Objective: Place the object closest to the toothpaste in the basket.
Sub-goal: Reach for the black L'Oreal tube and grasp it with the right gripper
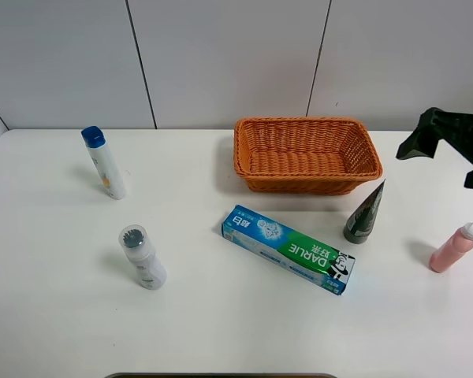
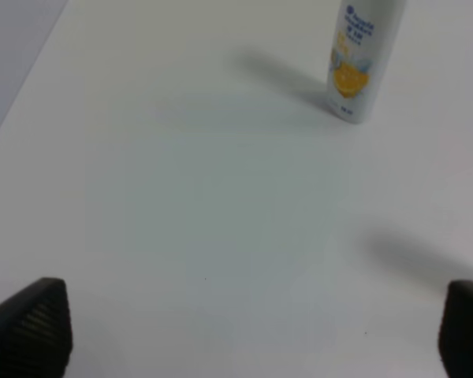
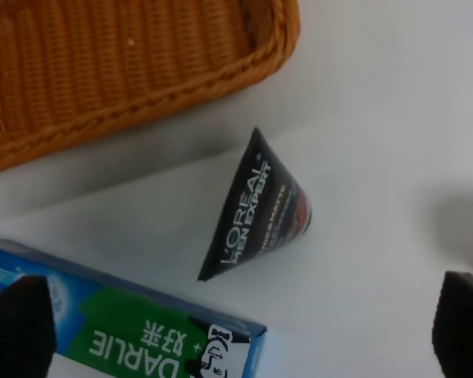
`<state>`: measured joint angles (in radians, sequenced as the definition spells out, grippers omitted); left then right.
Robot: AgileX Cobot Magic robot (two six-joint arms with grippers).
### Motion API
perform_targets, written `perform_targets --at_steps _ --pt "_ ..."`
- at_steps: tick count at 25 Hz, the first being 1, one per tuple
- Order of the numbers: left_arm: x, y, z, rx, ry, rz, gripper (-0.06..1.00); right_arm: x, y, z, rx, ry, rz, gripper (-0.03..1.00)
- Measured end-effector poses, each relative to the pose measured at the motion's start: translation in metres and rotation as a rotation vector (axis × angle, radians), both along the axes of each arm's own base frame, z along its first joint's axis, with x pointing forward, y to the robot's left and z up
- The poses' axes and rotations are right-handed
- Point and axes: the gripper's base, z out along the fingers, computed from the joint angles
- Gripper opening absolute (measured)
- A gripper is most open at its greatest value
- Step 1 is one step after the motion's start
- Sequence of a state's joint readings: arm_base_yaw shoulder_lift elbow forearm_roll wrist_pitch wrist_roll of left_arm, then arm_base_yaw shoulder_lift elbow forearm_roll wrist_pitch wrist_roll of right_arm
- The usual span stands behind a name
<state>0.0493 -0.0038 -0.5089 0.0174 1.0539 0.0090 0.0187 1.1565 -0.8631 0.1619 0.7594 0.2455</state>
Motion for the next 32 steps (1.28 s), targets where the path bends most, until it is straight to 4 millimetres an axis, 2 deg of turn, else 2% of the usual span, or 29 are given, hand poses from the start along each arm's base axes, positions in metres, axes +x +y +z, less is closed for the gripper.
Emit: perform_targets --at_steps 5,11,14,22,32 --pt "0.000 0.000 0.000 0.000 0.000 0.000 0.94 0.022 0.005 -0.021 0.015 0.086 -0.013 0.99" --pt "0.000 0.000 0.000 0.000 0.000 0.000 0.94 0.055 0.018 -0.022 0.042 0.105 -0.023 0.99" --pt "0.000 0.000 0.000 0.000 0.000 0.000 0.94 0.065 0.023 -0.031 0.039 0.143 -0.032 0.99" --pt "0.000 0.000 0.000 0.000 0.000 0.000 0.94 0.077 0.036 -0.066 0.014 0.277 -0.033 0.99" --pt "0.000 0.000 0.000 0.000 0.000 0.000 0.94 0.085 0.034 -0.094 -0.048 0.355 -0.032 0.99"
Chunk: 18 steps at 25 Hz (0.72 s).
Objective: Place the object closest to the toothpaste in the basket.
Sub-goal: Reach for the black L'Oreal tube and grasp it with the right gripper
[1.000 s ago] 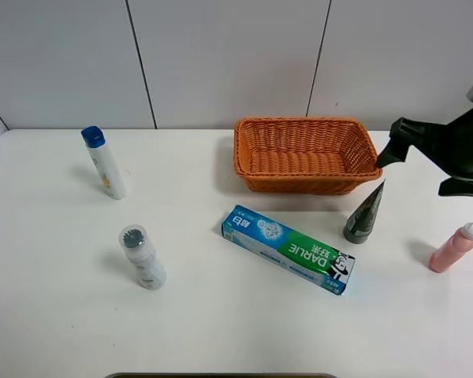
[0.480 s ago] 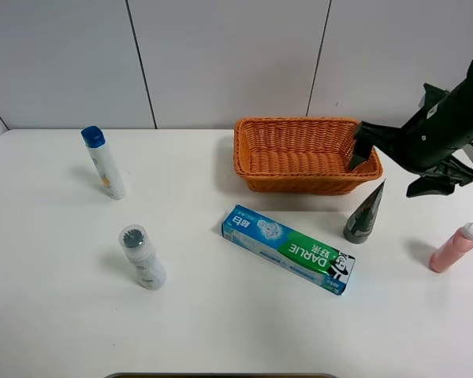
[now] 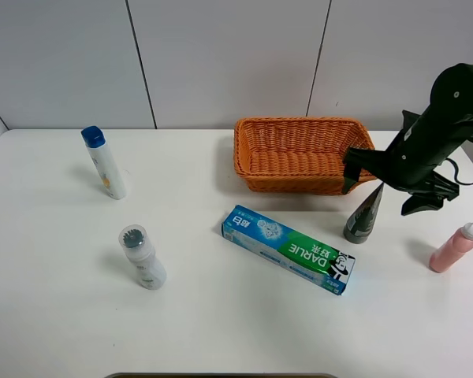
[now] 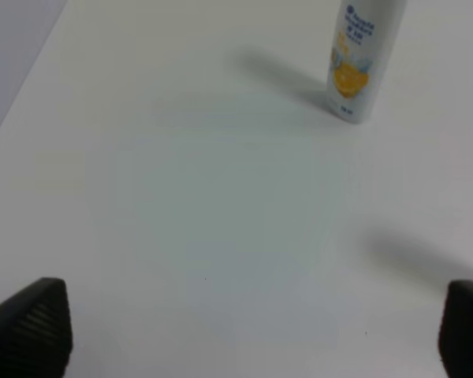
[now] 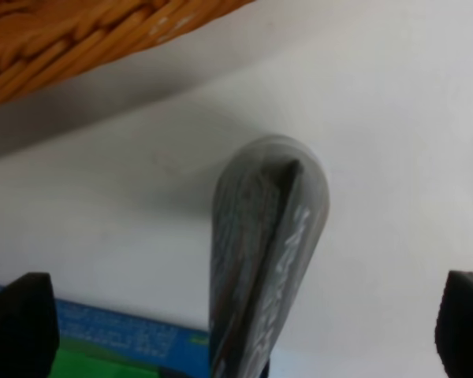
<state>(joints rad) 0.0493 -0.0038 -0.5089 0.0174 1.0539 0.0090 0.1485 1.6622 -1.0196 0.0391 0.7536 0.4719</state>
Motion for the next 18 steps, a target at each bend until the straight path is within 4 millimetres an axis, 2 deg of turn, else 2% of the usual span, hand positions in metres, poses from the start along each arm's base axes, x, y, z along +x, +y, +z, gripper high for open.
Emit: perform_targets --at_steps 18 --pt "0.000 0.000 0.000 0.000 0.000 0.000 0.94 0.014 0.001 -0.048 -0.022 0.080 0.003 0.99"
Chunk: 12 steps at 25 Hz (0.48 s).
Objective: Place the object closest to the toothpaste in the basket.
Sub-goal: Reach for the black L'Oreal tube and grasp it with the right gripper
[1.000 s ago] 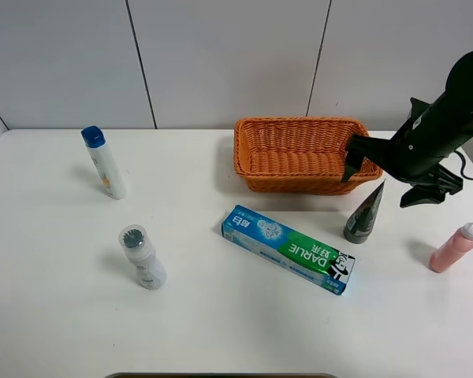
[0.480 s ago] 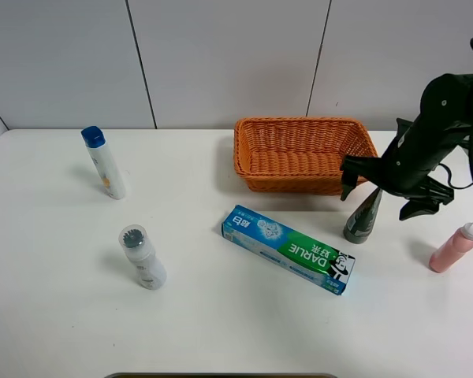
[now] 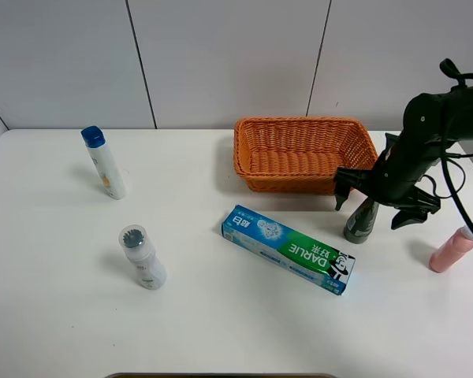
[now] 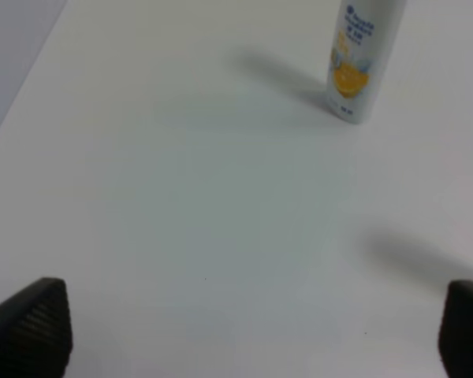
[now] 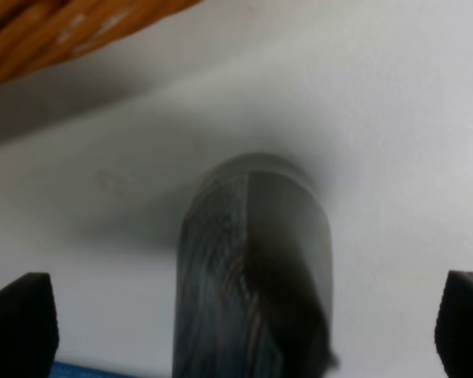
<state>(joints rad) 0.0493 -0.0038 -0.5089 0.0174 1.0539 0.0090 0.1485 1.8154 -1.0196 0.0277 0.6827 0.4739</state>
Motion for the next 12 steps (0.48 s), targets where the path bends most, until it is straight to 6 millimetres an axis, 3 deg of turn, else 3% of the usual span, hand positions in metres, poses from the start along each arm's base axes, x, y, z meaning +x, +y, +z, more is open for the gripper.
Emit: perform_targets --at_steps 8,12 --pt "0.0000 0.0000 0.0000 0.000 0.000 0.000 0.94 0.0002 0.0003 -0.0015 -0.002 0.003 0.009 0.97" --pt "0.0000 0.0000 0.0000 0.000 0.000 0.000 0.94 0.0002 0.0003 -0.0015 -0.002 0.003 0.009 0.81"
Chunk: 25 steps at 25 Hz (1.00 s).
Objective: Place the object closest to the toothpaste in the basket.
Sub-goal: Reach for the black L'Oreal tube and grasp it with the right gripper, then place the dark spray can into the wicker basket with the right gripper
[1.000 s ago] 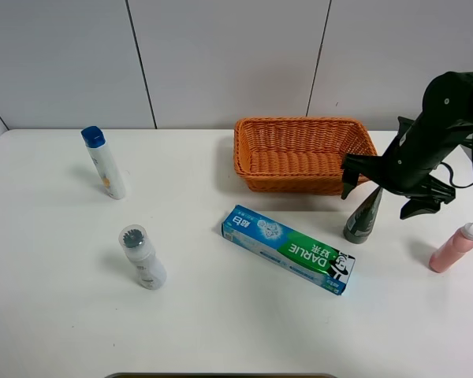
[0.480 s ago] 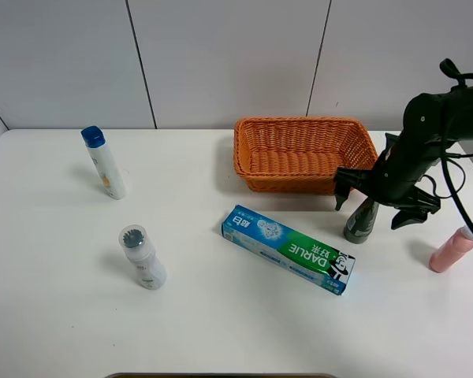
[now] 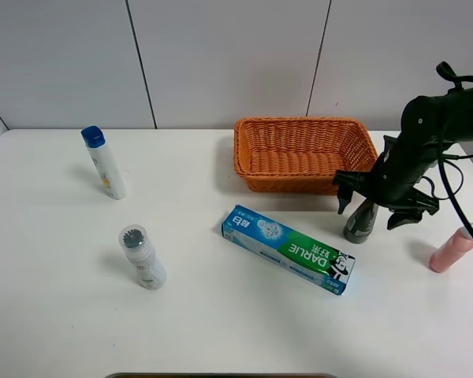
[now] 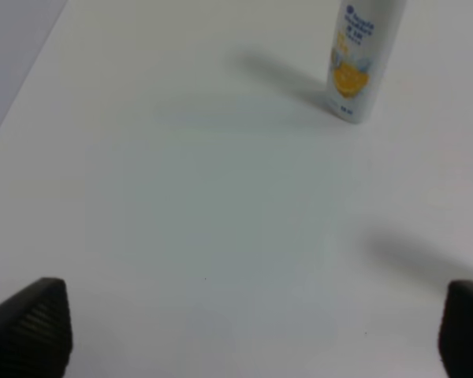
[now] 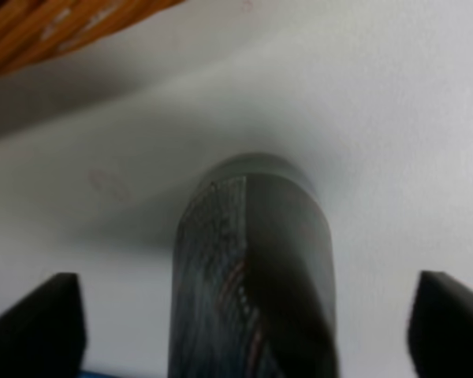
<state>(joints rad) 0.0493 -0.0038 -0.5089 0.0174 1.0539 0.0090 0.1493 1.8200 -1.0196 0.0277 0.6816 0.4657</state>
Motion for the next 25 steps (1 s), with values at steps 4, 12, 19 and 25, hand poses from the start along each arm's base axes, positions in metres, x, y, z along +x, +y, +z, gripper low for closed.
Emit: perform_targets --at_steps 4,12,19,25 --pt "0.0000 0.0000 0.0000 0.000 0.000 0.000 0.94 0.0000 0.0000 0.0000 0.001 0.000 -0.005 0.58" --pt "0.0000 0.0000 0.0000 0.000 0.000 0.000 0.94 0.0001 0.0000 -0.0003 0.001 0.000 -0.008 0.33" --pt "0.0000 0.0000 0.0000 0.000 0.000 0.000 0.94 0.0001 0.0000 -0.0003 0.001 0.001 -0.008 0.33" --pt "0.0000 0.0000 0.0000 0.000 0.000 0.000 0.94 0.0001 0.0000 -0.0003 0.001 0.001 -0.007 0.33"
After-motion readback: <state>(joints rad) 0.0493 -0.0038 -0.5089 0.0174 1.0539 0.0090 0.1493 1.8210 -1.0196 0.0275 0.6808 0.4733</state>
